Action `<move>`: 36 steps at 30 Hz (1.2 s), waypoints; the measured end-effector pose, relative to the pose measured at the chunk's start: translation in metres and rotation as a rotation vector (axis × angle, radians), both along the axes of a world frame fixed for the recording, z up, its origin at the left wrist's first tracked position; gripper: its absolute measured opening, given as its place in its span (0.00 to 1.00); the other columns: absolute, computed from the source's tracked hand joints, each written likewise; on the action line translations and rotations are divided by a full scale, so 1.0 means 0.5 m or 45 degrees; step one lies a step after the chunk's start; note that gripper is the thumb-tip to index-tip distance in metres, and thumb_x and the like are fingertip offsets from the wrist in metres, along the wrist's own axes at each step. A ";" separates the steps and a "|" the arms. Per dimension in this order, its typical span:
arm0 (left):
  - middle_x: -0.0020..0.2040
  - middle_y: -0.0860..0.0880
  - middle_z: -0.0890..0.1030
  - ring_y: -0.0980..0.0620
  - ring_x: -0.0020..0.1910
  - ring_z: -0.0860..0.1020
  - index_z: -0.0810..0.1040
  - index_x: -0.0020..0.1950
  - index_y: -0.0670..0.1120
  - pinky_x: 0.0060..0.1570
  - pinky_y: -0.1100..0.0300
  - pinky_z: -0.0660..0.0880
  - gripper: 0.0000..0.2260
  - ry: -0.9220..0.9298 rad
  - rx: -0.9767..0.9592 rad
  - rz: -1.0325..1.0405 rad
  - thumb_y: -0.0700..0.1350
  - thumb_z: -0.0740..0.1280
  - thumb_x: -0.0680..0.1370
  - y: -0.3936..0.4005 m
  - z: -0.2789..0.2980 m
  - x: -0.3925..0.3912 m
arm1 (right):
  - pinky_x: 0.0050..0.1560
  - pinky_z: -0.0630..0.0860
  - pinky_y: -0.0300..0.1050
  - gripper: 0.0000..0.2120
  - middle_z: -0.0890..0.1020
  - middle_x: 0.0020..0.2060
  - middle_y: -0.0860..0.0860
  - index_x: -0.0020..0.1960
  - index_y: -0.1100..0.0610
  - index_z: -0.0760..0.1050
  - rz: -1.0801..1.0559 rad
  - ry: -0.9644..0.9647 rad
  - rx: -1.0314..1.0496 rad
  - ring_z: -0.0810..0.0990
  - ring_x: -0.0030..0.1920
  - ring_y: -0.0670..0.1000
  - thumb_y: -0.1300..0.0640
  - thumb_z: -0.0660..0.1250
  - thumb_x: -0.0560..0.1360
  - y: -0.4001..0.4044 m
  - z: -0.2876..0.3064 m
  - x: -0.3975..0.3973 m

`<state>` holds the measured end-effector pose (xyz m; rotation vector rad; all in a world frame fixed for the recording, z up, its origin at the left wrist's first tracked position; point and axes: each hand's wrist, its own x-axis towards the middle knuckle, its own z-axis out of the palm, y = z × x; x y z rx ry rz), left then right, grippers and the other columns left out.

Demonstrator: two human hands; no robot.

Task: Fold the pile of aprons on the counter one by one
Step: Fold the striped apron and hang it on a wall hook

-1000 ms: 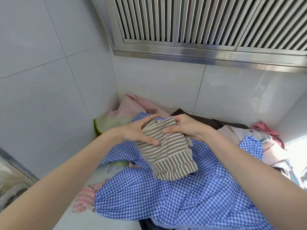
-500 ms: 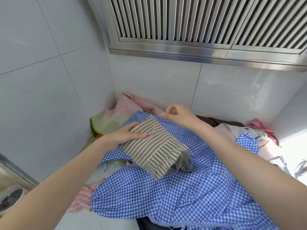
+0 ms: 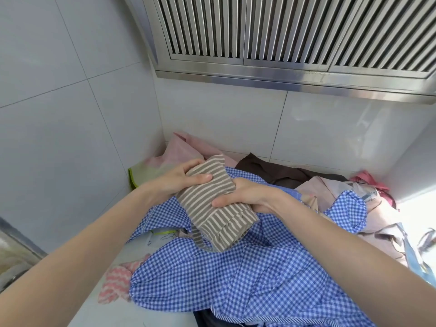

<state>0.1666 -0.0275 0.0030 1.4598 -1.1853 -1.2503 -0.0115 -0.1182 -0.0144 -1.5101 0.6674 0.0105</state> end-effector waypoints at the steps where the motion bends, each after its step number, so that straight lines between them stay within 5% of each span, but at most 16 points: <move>1: 0.51 0.50 0.82 0.52 0.51 0.81 0.75 0.58 0.48 0.52 0.58 0.78 0.19 0.008 0.004 -0.027 0.49 0.72 0.70 -0.002 -0.001 -0.001 | 0.60 0.76 0.48 0.22 0.82 0.56 0.54 0.62 0.59 0.75 -0.005 0.002 0.048 0.81 0.57 0.52 0.63 0.73 0.69 -0.002 -0.001 -0.002; 3: 0.48 0.53 0.82 0.55 0.49 0.80 0.75 0.54 0.52 0.48 0.64 0.77 0.11 -0.008 -0.012 -0.002 0.45 0.72 0.73 -0.009 0.000 -0.013 | 0.59 0.76 0.47 0.22 0.83 0.54 0.54 0.61 0.60 0.76 -0.078 0.038 -0.057 0.81 0.56 0.52 0.62 0.75 0.68 -0.004 0.006 -0.001; 6: 0.58 0.52 0.77 0.50 0.59 0.75 0.70 0.60 0.54 0.54 0.58 0.74 0.19 -0.076 -0.033 0.208 0.48 0.72 0.72 -0.026 0.000 -0.002 | 0.51 0.74 0.44 0.19 0.82 0.52 0.54 0.57 0.58 0.78 -0.147 0.277 -0.966 0.79 0.55 0.54 0.54 0.75 0.69 -0.026 0.015 0.004; 9: 0.67 0.43 0.69 0.38 0.63 0.72 0.65 0.70 0.52 0.52 0.44 0.77 0.39 0.432 0.273 0.211 0.63 0.74 0.63 -0.022 0.003 0.015 | 0.44 0.72 0.48 0.17 0.80 0.50 0.57 0.62 0.58 0.72 -0.246 0.471 -1.787 0.80 0.51 0.58 0.60 0.65 0.73 -0.035 0.016 -0.007; 11: 0.66 0.40 0.70 0.34 0.62 0.73 0.67 0.68 0.53 0.49 0.42 0.79 0.38 0.656 0.298 0.086 0.62 0.74 0.62 -0.018 0.000 -0.008 | 0.37 0.73 0.48 0.20 0.82 0.46 0.58 0.61 0.62 0.73 -0.283 0.396 -2.147 0.81 0.43 0.59 0.68 0.64 0.70 -0.033 0.006 -0.002; 14: 0.61 0.44 0.78 0.42 0.59 0.78 0.70 0.67 0.51 0.53 0.46 0.78 0.33 0.472 0.094 0.062 0.53 0.76 0.64 -0.033 -0.014 -0.052 | 0.36 0.76 0.43 0.17 0.84 0.44 0.57 0.53 0.65 0.80 -0.336 0.140 -2.556 0.82 0.36 0.55 0.67 0.60 0.67 -0.019 -0.018 0.014; 17: 0.56 0.44 0.81 0.48 0.51 0.81 0.67 0.67 0.49 0.49 0.50 0.79 0.32 0.494 -0.001 0.372 0.43 0.75 0.65 -0.051 -0.023 -0.052 | 0.45 0.78 0.45 0.21 0.82 0.54 0.61 0.57 0.67 0.78 -0.165 -0.031 -2.650 0.82 0.41 0.56 0.66 0.54 0.69 -0.015 -0.045 0.015; 20: 0.45 0.45 0.82 0.50 0.40 0.82 0.69 0.58 0.49 0.36 0.57 0.79 0.20 0.558 -0.022 0.440 0.41 0.73 0.70 -0.047 -0.034 -0.038 | 0.49 0.77 0.46 0.25 0.76 0.63 0.62 0.64 0.66 0.73 0.156 -0.057 -2.537 0.80 0.42 0.55 0.62 0.67 0.67 -0.008 -0.054 -0.003; 22: 0.44 0.46 0.81 0.51 0.38 0.81 0.69 0.53 0.51 0.34 0.60 0.78 0.14 0.362 -0.027 0.448 0.41 0.71 0.73 -0.042 -0.046 -0.027 | 0.55 0.74 0.46 0.29 0.68 0.70 0.58 0.70 0.62 0.68 0.301 -0.085 -2.202 0.77 0.51 0.54 0.54 0.69 0.71 -0.002 -0.034 -0.010; 24: 0.45 0.49 0.80 0.53 0.40 0.79 0.71 0.49 0.50 0.36 0.62 0.76 0.13 0.036 -0.075 0.402 0.42 0.74 0.71 -0.036 -0.054 -0.005 | 0.62 0.70 0.45 0.23 0.64 0.73 0.52 0.71 0.56 0.68 0.139 -0.151 -1.751 0.74 0.59 0.50 0.52 0.63 0.78 -0.003 0.010 -0.017; 27: 0.48 0.53 0.78 0.54 0.47 0.76 0.74 0.48 0.49 0.47 0.62 0.73 0.16 -0.298 -0.091 0.143 0.44 0.77 0.66 -0.020 -0.054 0.025 | 0.57 0.72 0.44 0.21 0.66 0.69 0.52 0.70 0.54 0.67 -0.212 -0.103 -1.544 0.78 0.51 0.50 0.57 0.62 0.78 -0.045 0.064 -0.029; 31: 0.51 0.55 0.80 0.56 0.50 0.79 0.74 0.50 0.52 0.47 0.64 0.75 0.17 -0.283 0.023 -0.177 0.47 0.77 0.67 -0.013 -0.025 0.018 | 0.52 0.63 0.32 0.30 0.70 0.65 0.49 0.74 0.55 0.62 0.332 0.177 -1.361 0.69 0.55 0.42 0.60 0.67 0.74 -0.036 0.059 -0.017; 36: 0.49 0.55 0.79 0.55 0.49 0.79 0.75 0.48 0.55 0.48 0.61 0.77 0.20 -0.323 0.091 -0.385 0.54 0.79 0.61 -0.005 -0.006 0.023 | 0.47 0.73 0.48 0.07 0.78 0.44 0.50 0.48 0.56 0.80 0.120 0.350 -1.612 0.77 0.47 0.52 0.62 0.65 0.73 -0.051 0.044 -0.018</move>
